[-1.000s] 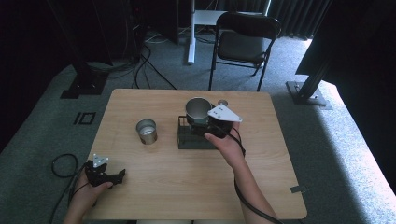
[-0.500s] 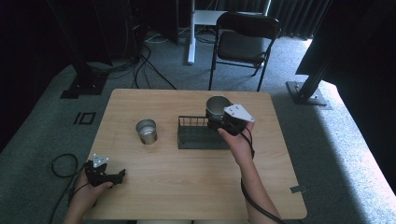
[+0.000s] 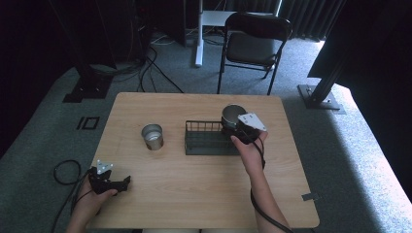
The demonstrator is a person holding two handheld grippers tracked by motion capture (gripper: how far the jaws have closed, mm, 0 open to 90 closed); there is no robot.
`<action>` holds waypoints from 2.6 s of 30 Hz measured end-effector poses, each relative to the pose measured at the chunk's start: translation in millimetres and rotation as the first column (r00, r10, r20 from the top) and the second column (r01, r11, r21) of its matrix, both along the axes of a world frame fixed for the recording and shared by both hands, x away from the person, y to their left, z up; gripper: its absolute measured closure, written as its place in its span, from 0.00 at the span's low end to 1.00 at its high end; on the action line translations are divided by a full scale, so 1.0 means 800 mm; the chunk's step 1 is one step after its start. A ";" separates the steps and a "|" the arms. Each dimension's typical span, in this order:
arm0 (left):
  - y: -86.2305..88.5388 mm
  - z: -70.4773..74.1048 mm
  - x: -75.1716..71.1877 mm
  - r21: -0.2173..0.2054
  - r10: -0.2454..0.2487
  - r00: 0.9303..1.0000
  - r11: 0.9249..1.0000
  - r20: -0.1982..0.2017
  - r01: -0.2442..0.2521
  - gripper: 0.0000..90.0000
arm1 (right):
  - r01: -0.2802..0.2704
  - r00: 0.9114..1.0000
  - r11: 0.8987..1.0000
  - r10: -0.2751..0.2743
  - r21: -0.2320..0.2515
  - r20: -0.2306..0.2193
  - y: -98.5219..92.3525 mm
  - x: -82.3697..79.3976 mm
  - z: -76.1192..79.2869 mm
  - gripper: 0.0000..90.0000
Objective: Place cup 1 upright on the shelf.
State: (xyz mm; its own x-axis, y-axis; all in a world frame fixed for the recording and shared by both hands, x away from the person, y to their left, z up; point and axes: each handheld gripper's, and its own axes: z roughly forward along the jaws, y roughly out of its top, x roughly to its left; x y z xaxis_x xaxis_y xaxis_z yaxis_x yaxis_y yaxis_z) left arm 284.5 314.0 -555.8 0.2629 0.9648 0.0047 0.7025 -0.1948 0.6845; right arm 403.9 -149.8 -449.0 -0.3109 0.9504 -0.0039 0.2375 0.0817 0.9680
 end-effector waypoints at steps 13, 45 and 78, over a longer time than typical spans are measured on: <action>0.000 0.000 0.000 0.000 0.000 1.000 1.000 0.000 0.000 0.00 | 0.033 0.999 0.999 -0.033 0.009 -0.024 -0.006 0.006 -0.026 0.14; 0.000 0.000 0.000 0.000 0.000 1.000 1.000 0.000 0.000 0.00 | 0.000 1.000 0.999 0.001 0.033 -0.012 -0.013 -0.003 -0.043 0.13; 0.000 0.000 0.000 0.000 0.000 1.000 1.000 0.000 0.000 0.00 | -0.089 0.995 0.996 0.090 0.012 -0.042 -0.032 -0.031 -0.037 0.12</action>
